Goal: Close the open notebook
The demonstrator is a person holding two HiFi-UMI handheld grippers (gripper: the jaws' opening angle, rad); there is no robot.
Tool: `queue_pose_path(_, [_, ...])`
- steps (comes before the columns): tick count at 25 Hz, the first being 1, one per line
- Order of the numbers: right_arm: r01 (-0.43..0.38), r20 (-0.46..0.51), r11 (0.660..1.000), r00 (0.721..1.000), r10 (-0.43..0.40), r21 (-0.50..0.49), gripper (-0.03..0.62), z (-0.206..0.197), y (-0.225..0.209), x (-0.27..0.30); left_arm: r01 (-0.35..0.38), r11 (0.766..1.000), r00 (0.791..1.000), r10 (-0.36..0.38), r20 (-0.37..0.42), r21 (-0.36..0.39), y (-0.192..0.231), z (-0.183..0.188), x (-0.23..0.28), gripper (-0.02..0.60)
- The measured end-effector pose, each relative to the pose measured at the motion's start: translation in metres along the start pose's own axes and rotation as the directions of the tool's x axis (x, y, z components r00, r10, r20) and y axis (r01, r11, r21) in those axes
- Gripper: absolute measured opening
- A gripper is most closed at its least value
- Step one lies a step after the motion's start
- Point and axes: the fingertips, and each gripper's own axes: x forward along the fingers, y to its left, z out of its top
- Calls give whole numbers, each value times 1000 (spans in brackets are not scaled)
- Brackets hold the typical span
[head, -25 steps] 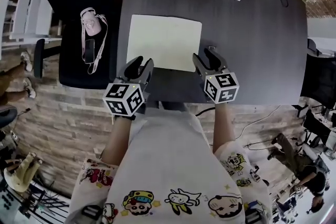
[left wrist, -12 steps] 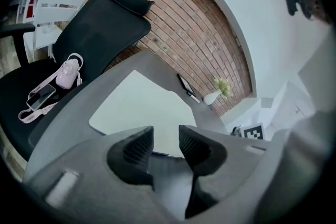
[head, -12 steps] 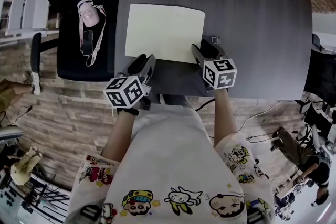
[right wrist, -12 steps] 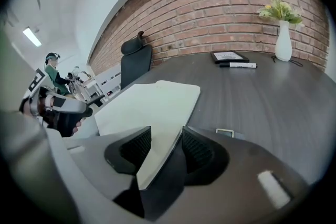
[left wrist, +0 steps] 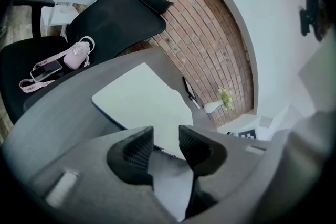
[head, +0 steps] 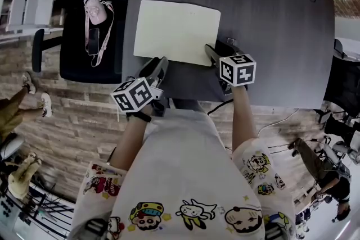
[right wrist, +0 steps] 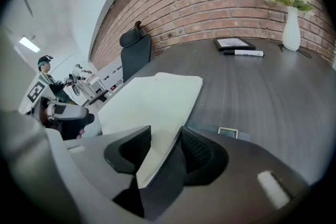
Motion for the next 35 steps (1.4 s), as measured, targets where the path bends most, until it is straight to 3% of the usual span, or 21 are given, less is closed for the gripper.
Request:
queue_pose_path(6, [-2,-5,1000,1000,2,10,192,-1,0,0,13,997,1000,-13,8,-80,3,-5,2,145])
queue_pose_path(10, [-7,1,1000,1000,7,11,192,-1,-1,-1,40,983,999,-39,9,-177,2,-12,3,175])
queue_pose_path(13, [-7,2,1000,1000,7,15,192,0,-1,-1,76,959,997,-76,11,-275,3,-18,6,202])
queue_pose_path(17, [-3,11,1000,1000,3,20,192,0,0,0,132,909,991,-124,46,-396,3,-22,9,266])
queue_pose_path(20, [-4,13,1000,1000,4,23,192,0,0,0,162,893,987,-140,84,-420,4,-20,9,298])
queue_pose_path(24, [-16,0,1000,1000,16,24,189,1,-1,0,198,856,978,-144,148,-478,5,-15,10,311])
queue_pose_path(30, [-22,-1,1000,1000,22,14,187,0,-1,-1,226,842,970,-149,190,-491,5,-7,14,311])
queue_pose_path(35, [-36,-21,999,999,35,-4,184,-1,0,0,309,804,946,-204,253,-508,-1,-1,10,314])
